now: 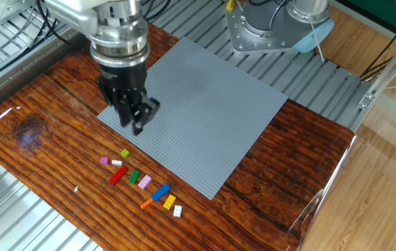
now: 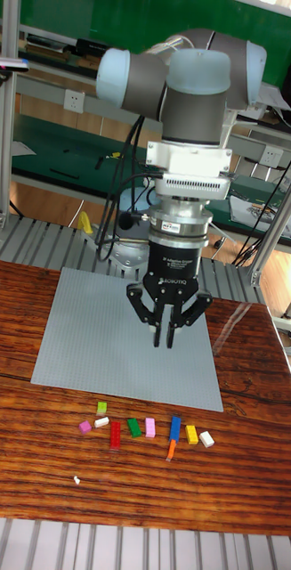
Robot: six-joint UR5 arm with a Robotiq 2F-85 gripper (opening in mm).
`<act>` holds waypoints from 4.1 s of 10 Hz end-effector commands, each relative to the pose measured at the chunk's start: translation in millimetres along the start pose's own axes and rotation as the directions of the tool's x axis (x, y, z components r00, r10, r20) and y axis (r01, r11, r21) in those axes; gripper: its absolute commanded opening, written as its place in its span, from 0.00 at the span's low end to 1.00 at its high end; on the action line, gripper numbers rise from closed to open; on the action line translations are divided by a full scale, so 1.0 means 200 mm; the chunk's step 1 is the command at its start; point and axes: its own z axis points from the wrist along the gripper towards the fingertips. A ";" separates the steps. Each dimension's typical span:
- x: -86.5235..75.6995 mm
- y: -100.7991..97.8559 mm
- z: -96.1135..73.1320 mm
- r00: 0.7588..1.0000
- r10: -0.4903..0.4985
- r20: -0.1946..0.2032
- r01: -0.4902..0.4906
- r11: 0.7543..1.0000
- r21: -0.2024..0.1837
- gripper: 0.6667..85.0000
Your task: Build with small Lego blocks
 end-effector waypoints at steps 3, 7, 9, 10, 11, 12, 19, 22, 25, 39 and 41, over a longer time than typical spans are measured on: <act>0.02 -0.03 0.08 0.998 -0.062 -0.002 0.063 0.997 0.042 0.02; 0.13 -0.08 0.04 0.974 -0.205 -0.101 0.213 0.974 0.073 0.02; 0.04 -0.03 0.01 0.969 -0.247 -0.034 0.248 0.967 0.058 0.02; 0.01 -0.05 0.04 0.967 -0.255 -0.009 0.255 0.963 0.083 0.02; 0.00 -0.08 0.07 0.968 -0.251 -0.005 0.250 0.963 0.100 0.02; -0.01 -0.11 0.08 0.968 -0.251 -0.005 0.250 0.960 0.123 0.02; 0.07 -0.10 0.10 0.976 -0.211 -0.053 0.216 0.971 0.103 0.02; 0.12 -0.07 0.13 0.983 -0.169 -0.075 0.175 0.981 0.085 0.02; 0.23 -0.14 0.20 0.981 -0.155 -0.116 0.170 0.976 0.138 0.02; 0.41 -0.21 0.16 0.952 -0.129 -0.277 0.172 0.976 0.134 0.01; 0.25 -0.41 0.28 0.953 -0.173 -0.249 0.208 0.970 0.122 0.04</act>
